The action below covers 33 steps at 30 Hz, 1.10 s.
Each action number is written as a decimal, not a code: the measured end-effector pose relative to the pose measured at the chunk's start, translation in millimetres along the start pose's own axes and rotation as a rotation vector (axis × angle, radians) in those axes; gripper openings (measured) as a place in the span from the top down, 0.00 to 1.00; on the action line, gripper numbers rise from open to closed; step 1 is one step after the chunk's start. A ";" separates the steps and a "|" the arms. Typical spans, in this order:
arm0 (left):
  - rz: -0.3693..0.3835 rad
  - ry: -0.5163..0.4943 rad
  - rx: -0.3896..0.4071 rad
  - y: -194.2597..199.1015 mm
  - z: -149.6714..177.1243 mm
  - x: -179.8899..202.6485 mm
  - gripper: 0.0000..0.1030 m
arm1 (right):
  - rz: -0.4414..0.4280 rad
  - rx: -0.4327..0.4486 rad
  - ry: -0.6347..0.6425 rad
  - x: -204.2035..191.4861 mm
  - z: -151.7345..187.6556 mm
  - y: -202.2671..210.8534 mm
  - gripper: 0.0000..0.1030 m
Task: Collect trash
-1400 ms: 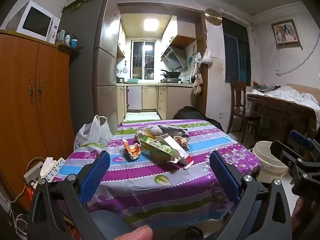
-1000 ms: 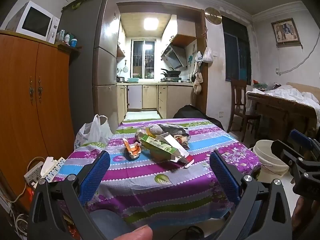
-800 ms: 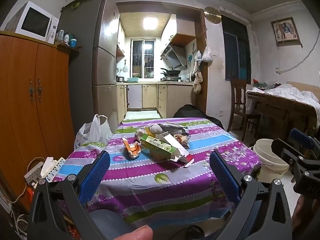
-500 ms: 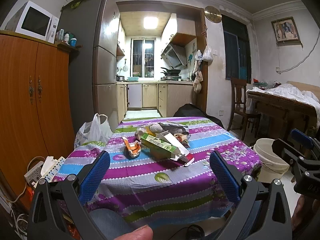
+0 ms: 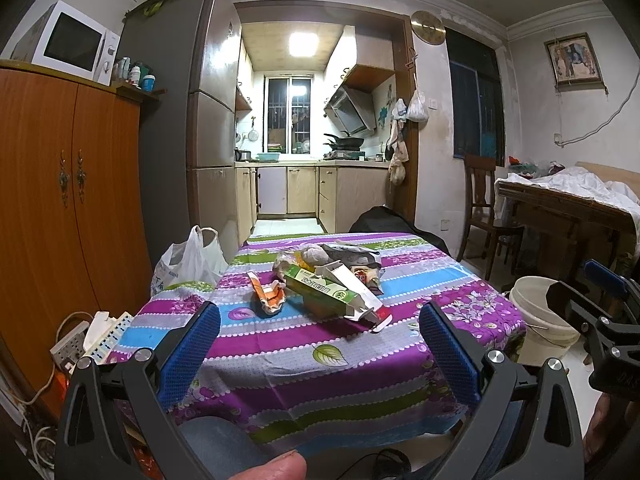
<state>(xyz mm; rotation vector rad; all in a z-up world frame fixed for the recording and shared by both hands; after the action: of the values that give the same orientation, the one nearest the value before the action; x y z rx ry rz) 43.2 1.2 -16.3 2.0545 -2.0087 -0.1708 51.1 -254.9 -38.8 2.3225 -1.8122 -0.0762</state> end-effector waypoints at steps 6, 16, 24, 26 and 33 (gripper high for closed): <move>-0.003 0.000 0.001 -0.7 -1.9 -1.5 0.04 | 0.000 -0.001 0.000 -0.1 -0.6 -0.4 0.05; -0.003 0.001 0.001 -0.4 -2.7 -2.4 0.04 | 0.001 -0.002 0.001 -0.3 -0.4 -0.5 0.05; -0.003 0.000 0.002 -0.4 -2.9 -2.8 0.04 | 0.000 -0.005 -0.001 1.6 1.0 -2.3 0.05; -0.004 0.002 0.002 -0.9 -4.1 -3.8 0.04 | 0.000 -0.005 -0.001 1.6 1.5 -1.9 0.05; -0.006 0.000 -0.004 -2.7 -7.0 -6.7 0.04 | 0.000 -0.006 0.000 1.6 0.9 -2.0 0.05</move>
<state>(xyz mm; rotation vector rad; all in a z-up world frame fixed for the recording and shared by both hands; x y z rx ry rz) 47.4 8.5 -11.0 2.0585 -2.0009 -0.1752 53.2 -256.2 -39.9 2.3181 -1.8096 -0.0814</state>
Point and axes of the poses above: each gripper's, at about its wrist camera, not at the fingertips, and y roughly against the way its jaws point, x to its right, z to its underside, the point moved 4 cm from there along -y, roughly the way its jaws point, and after that the axes turned 6 degrees about y, right-handed, at the moved point
